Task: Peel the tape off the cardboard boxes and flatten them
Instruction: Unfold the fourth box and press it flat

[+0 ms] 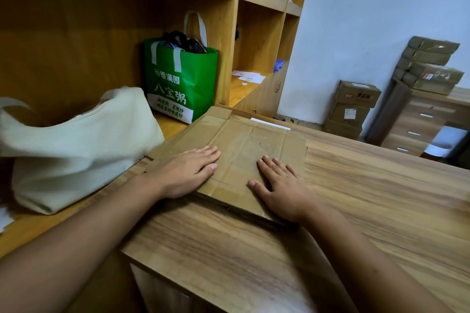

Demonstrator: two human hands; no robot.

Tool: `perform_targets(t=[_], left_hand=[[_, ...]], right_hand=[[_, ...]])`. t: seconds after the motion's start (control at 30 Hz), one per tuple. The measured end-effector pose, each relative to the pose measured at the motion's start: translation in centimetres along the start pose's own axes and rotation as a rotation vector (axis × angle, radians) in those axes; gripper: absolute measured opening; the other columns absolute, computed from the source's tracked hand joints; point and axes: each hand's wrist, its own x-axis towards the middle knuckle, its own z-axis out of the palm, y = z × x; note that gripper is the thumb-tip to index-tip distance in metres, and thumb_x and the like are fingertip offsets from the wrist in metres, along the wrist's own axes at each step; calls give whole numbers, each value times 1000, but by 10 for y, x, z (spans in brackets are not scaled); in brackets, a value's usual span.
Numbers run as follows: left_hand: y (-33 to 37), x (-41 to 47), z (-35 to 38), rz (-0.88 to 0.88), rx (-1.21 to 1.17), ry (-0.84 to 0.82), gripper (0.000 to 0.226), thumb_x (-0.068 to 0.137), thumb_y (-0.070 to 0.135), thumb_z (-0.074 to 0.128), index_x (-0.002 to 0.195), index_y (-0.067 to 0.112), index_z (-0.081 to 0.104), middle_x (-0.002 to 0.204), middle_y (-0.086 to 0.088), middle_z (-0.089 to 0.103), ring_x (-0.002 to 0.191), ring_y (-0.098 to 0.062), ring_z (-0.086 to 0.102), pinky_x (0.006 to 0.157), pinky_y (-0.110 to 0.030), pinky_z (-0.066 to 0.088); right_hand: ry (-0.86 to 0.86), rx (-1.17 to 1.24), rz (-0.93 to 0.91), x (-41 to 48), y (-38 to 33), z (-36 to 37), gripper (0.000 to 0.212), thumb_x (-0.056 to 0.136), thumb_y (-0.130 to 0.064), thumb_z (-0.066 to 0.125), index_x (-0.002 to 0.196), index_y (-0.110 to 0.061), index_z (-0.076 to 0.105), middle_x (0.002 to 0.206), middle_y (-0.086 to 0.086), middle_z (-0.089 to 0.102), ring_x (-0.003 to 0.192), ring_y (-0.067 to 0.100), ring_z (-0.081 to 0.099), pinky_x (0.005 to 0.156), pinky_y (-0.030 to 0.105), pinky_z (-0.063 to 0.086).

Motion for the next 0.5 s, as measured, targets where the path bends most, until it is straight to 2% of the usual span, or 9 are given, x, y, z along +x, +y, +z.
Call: perform_targets(t=[0.2,0.5], left_hand=[[-2,-3,12,-3,-11,58,53,107,44,23,159,32,19,164,17,17,148,6,8,120,-19,6],[3,-2,2,-16,-15,30,53,107,45,24,158,32,22,163,16,19,148,5,11,116,-15,5]], right_hand=[[36,-35,-5,0,3,10,81,95,-76,14,163,-32,8,170,-14,0,155,5,-5,127,35,-3],[-15,-16,-3,1,1,2,80,97,-74,18,163,-31,6,170,-13,-2,155,5,-6,127,35,-5]])
